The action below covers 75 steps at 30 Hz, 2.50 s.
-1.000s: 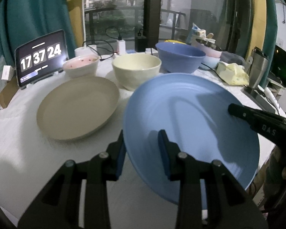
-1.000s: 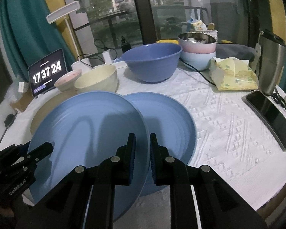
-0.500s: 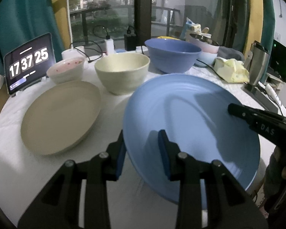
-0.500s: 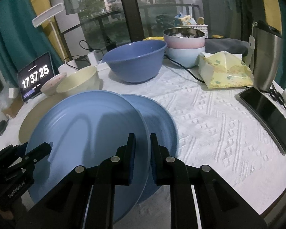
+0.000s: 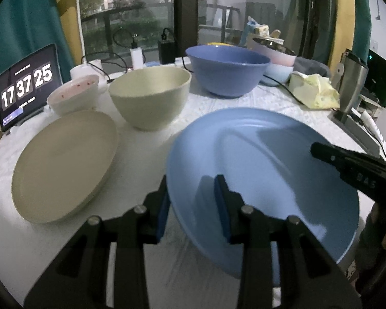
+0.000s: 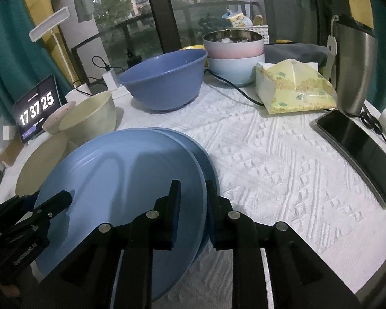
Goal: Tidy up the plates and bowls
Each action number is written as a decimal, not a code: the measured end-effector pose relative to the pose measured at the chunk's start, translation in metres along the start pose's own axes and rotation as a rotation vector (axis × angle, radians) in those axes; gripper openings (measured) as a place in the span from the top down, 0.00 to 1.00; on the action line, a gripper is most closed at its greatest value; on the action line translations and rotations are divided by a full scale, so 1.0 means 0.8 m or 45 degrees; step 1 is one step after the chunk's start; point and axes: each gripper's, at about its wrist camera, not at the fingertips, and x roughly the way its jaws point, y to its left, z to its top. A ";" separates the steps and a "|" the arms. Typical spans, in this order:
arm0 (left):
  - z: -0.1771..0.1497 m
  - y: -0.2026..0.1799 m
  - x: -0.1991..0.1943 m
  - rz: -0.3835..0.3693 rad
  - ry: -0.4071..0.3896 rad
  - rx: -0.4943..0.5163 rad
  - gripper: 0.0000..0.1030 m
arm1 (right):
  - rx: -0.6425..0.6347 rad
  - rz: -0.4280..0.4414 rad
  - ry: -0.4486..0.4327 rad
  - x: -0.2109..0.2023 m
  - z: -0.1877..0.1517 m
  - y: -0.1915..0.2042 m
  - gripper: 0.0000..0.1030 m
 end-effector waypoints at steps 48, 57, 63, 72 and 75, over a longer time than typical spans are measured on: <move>-0.001 0.047 -0.049 -0.029 -0.108 -0.088 0.55 | -0.120 -0.015 -0.083 -0.032 0.004 0.072 0.70; -0.010 0.085 -0.071 -0.005 -0.147 -0.147 0.55 | -0.181 0.025 -0.072 -0.037 0.004 0.116 0.70; -0.016 0.110 -0.080 0.028 -0.171 -0.180 0.55 | -0.217 0.047 -0.064 -0.035 0.006 0.143 0.70; -0.017 0.152 -0.090 0.079 -0.197 -0.225 0.55 | -0.253 0.072 -0.052 -0.026 0.010 0.180 0.70; -0.018 0.165 -0.092 0.091 -0.205 -0.241 0.55 | -0.267 0.075 -0.046 -0.023 0.011 0.191 0.70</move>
